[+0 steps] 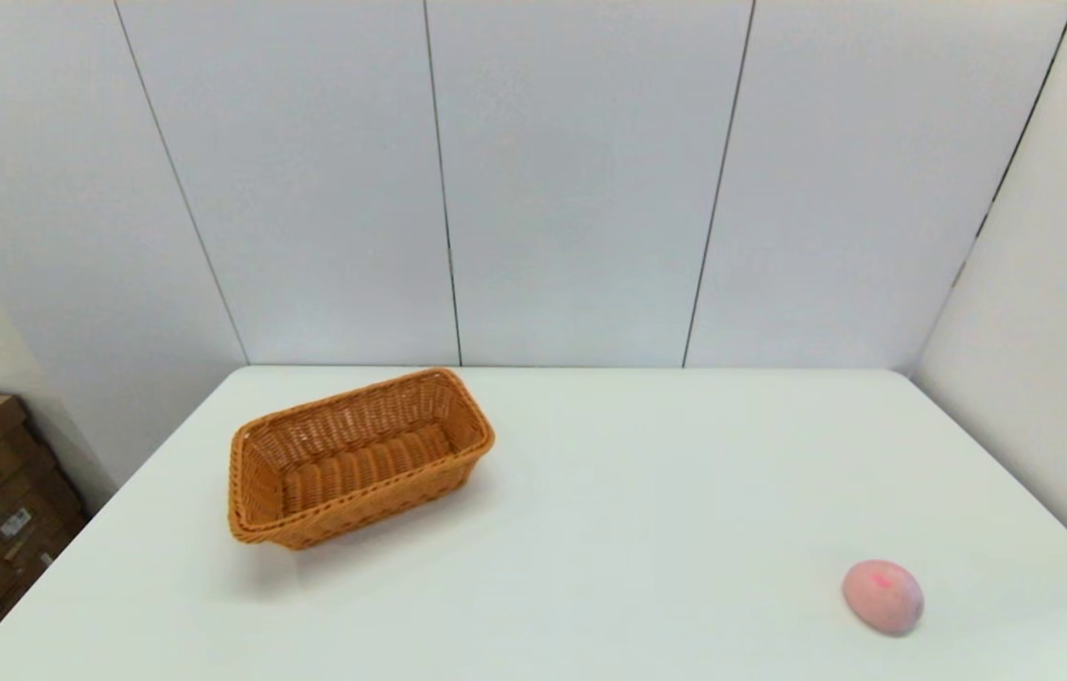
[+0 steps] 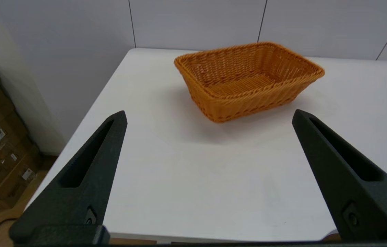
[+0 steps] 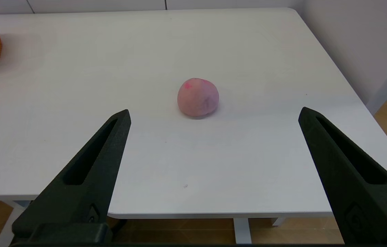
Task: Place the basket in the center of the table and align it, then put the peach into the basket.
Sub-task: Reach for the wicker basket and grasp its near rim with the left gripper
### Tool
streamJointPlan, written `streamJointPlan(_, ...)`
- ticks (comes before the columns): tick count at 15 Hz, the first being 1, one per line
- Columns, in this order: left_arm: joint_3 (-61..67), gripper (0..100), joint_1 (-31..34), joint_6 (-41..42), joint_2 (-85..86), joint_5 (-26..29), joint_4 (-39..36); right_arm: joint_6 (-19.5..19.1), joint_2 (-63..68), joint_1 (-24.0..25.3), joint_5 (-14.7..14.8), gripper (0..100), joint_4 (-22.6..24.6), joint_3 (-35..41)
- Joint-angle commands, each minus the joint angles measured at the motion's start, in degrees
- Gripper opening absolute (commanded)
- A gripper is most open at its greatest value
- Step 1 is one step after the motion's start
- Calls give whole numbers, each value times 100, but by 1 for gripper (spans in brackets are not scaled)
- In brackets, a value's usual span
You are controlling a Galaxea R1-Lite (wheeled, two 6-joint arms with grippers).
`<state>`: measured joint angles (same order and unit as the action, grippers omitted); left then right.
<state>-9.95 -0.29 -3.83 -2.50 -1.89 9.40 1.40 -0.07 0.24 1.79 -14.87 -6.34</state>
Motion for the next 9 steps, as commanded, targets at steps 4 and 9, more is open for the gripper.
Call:
streamJointPlan(4,-3259,100,12,-1876,-5788,-207,203,-8,-1,2,5,100,-7,1)
streamJointPlan(9,-4244,100,12,-2658,-8812,-198,203,-8,-1,2,5,100,-7,1)
